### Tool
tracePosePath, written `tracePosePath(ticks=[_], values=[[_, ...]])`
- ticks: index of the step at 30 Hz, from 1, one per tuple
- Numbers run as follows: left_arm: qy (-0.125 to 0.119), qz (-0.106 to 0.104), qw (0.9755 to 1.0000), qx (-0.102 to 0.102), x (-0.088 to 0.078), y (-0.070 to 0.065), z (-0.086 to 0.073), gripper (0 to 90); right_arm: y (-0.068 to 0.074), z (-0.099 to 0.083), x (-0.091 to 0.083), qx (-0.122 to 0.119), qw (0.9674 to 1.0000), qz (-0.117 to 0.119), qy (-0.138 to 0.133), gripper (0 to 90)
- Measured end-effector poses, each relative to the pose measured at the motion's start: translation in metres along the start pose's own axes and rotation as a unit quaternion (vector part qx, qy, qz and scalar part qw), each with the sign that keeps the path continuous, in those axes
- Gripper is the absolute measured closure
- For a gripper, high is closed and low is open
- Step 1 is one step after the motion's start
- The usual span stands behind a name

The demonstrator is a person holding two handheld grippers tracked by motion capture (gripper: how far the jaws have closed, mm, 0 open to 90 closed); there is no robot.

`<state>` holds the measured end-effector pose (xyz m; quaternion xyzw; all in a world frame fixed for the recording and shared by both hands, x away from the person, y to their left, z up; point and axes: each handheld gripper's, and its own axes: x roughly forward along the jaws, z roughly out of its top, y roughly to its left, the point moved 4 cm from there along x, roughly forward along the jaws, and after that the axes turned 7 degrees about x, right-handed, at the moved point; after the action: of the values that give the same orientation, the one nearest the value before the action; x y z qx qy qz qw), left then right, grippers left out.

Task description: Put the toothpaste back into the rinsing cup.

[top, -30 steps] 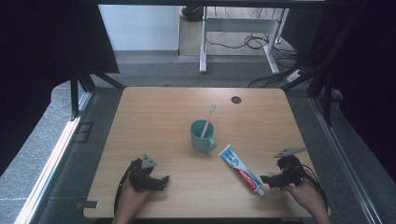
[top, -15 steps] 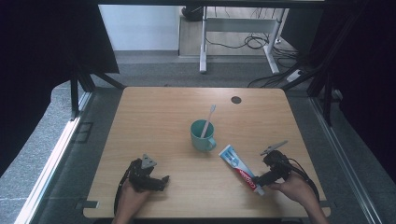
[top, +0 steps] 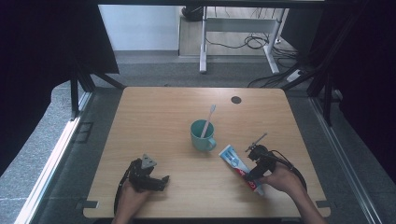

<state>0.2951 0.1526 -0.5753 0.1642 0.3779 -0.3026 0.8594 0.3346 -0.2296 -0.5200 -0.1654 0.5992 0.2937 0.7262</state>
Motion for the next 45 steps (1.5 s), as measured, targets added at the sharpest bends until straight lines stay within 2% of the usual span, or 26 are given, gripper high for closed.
tracePosePath(ticks=[16,21,27,34,37,38,41,43,44,45], values=[[0.0,0.0,1.0,0.0,0.0,0.0,0.0,0.2,0.008,0.026,0.017,0.012,0.9983,-0.009,0.056,25.6],[0.0,0.0,1.0,0.0,0.0,0.0,0.0,0.2,0.01,0.031,0.023,0.007,0.9971,-0.016,0.075,29.0],[0.0,0.0,1.0,0.0,0.0,0.0,0.0,0.2,0.01,0.037,0.027,0.014,0.9963,-0.025,0.081,30.7],[0.0,0.0,1.0,0.0,0.0,0.0,0.0,0.1,0.012,0.04,0.032,0.01,0.9953,-0.015,0.095,43.0],[0.0,0.0,1.0,0.0,0.0,0.0,0.0,0.2,0.013,0.04,0.032,0.013,0.9952,-0.019,0.096,44.4],[0.0,0.0,1.0,0.0,0.0,0.0,0.0,0.1,0.011,0.04,0.032,0.023,0.9948,-0.024,0.096,47.5],[0.0,0.0,1.0,0.0,0.0,0.0,0.0,0.2,0.012,0.04,0.032,0.027,0.9948,-0.025,0.095,50.6],[0.0,0.0,1.0,0.0,0.0,0.0,0.0,0.1,0.012,0.04,0.03,0.019,0.9951,-0.028,0.093,59.1],[0.0,0.0,1.0,0.0,0.0,0.0,0.0,0.1,0.012,0.04,0.03,0.019,0.9951,-0.028,0.093,59.1],[0.0,0.0,1.0,0.0,0.0,0.0,0.0,0.1,0.013,0.039,0.027,0.014,0.9958,-0.028,0.087,65.8]])
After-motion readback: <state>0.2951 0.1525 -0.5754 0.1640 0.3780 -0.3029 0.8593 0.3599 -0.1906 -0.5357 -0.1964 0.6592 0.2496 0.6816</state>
